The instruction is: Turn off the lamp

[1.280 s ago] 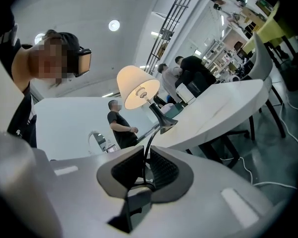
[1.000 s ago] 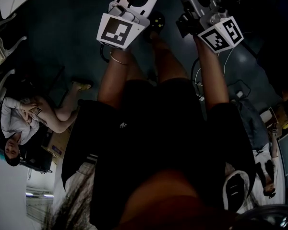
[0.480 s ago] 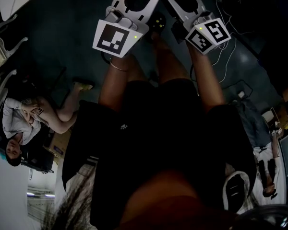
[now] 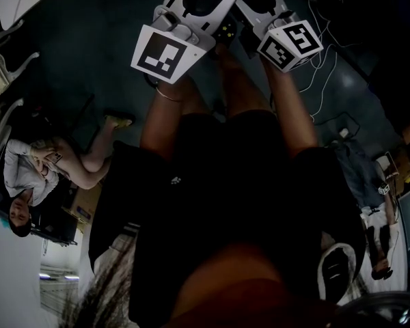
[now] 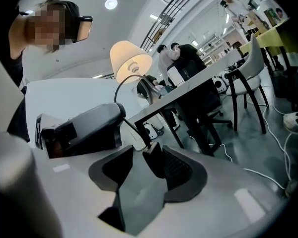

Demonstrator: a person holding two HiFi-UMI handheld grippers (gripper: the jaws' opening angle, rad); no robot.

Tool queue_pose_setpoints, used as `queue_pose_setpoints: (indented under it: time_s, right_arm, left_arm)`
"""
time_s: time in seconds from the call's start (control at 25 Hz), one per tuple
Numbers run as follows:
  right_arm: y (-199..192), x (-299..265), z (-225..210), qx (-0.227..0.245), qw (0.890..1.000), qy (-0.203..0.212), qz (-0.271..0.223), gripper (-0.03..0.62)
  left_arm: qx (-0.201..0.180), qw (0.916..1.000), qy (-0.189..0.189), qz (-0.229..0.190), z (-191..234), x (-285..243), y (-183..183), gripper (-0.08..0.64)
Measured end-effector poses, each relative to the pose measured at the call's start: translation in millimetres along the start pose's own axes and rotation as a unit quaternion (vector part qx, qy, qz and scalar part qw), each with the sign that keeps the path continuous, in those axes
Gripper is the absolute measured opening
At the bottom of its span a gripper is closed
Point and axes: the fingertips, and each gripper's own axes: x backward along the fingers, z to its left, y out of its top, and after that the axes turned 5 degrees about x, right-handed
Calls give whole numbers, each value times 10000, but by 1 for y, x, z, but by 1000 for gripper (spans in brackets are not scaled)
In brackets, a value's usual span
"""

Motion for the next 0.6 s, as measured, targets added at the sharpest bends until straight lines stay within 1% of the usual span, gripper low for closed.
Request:
queue_pose_setpoints:
  time_s: [0.12,0.24,0.32,0.44,0.6]
  right_arm:
    - [1,2,-3,-70,9999,-81,-28,155]
    - [1,2,-6,-125,9998,-136,-2,153]
    - [2,2,-7,-135,9998,-144,-28,124]
    - [4,3,-8,-152,9998,-142,-81,91]
    - [5,4,-6,-130,9998,-146,-84,75]
  left_arm:
    - [-15,10000,-63,-4,-4,-2,1,20]
    - [62,9999,-87,-80,-5,-1,5,18]
    - [98,9998,-103,-123,-5,-1,6,20]
    - [36,9999,-125,-103,-6,-1,6,18]
    - [-39,9998,-178,-60,-7,-1,5,20]
